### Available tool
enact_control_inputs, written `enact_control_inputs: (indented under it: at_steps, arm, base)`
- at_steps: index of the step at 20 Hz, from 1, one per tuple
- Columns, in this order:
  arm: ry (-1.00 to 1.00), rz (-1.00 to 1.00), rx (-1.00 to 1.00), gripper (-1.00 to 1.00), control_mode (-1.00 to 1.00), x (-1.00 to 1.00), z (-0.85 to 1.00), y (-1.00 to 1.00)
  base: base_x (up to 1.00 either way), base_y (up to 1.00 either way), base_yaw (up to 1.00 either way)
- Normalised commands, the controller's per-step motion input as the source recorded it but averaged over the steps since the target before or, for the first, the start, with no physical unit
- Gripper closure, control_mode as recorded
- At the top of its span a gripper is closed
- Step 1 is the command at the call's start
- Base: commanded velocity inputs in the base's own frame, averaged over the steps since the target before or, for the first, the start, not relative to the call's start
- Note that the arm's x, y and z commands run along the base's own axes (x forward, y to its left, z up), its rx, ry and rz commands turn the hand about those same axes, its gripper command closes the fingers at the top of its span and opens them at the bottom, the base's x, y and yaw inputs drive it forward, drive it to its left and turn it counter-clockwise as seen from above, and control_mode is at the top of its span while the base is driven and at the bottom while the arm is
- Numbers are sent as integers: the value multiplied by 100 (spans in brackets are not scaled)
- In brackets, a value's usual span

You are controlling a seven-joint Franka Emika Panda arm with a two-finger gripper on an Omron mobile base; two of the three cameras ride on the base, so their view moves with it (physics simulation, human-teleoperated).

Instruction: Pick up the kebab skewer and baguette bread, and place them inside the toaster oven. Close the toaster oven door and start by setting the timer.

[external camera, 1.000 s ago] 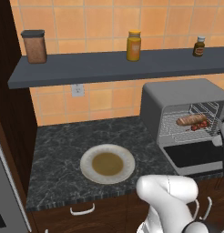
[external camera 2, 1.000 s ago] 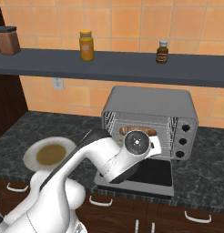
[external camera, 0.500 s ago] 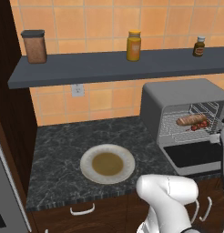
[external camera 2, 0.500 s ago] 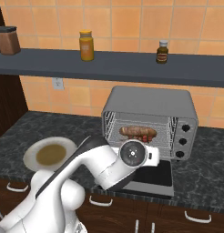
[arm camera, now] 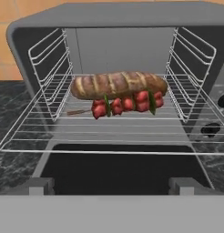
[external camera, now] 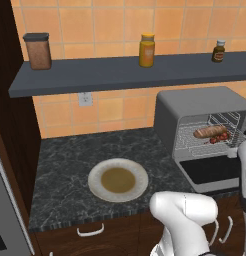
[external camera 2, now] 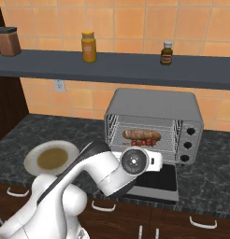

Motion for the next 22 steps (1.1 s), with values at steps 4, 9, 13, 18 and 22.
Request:
enact_control_inputs:
  at_steps: [4,9,13,18,22]
  arm:
    - [0,0,0,-100,-100,18,0,0]
    - [0,0,0,-100,-100,29,-4,0]
    - [-8,-3,5,-100,-100,19,-46,0]
    - [-7,-1,0,-100,-100,16,-19,0]
    - [-3,0,0,-100,-100,2,-26,0]
  base:
    - [0,0,0]
    - [0,0,0]
    - [0,0,0]
    - [0,0,0]
    - [0,0,0]
